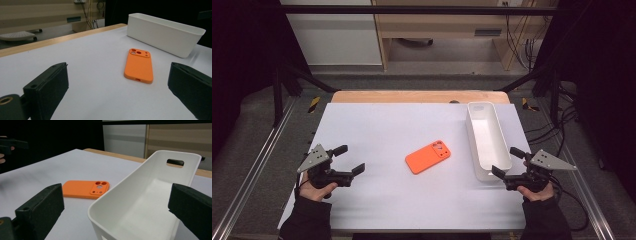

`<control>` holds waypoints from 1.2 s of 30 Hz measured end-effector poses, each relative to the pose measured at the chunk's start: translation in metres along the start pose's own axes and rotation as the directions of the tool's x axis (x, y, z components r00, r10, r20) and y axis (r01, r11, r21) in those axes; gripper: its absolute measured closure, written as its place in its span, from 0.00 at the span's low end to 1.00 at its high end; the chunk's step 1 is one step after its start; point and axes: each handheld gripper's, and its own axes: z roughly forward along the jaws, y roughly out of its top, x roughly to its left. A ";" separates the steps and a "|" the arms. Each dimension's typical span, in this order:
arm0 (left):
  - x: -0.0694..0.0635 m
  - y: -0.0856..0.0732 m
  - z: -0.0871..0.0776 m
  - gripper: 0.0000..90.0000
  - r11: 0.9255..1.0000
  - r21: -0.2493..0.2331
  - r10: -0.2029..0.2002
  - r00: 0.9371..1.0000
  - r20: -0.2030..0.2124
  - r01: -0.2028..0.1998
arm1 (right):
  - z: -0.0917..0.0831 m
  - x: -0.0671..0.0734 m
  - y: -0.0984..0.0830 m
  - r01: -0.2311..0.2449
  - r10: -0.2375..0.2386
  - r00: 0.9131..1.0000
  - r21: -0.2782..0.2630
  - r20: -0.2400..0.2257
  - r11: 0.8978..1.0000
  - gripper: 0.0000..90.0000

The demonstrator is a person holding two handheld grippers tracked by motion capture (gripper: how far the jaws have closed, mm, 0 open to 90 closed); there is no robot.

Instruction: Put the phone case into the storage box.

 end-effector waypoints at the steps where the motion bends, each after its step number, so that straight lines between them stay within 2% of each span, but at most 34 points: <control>1: 0.000 0.000 0.000 0.03 1.000 0.001 0.000 1.000 -0.002 0.000 | 0.000 0.000 0.000 0.002 -0.002 1.000 0.001 0.001 1.000 0.01; 17: -0.007 0.005 0.003 0.02 1.000 0.011 0.016 1.000 0.006 -0.016 | 0.002 0.001 -0.001 0.015 -0.015 1.000 0.013 -0.006 1.000 0.01; 36: -0.026 0.021 0.017 0.02 0.999 0.032 0.038 0.999 0.014 -0.039 | 0.003 0.001 -0.002 0.025 -0.025 1.000 0.020 0.006 0.999 0.01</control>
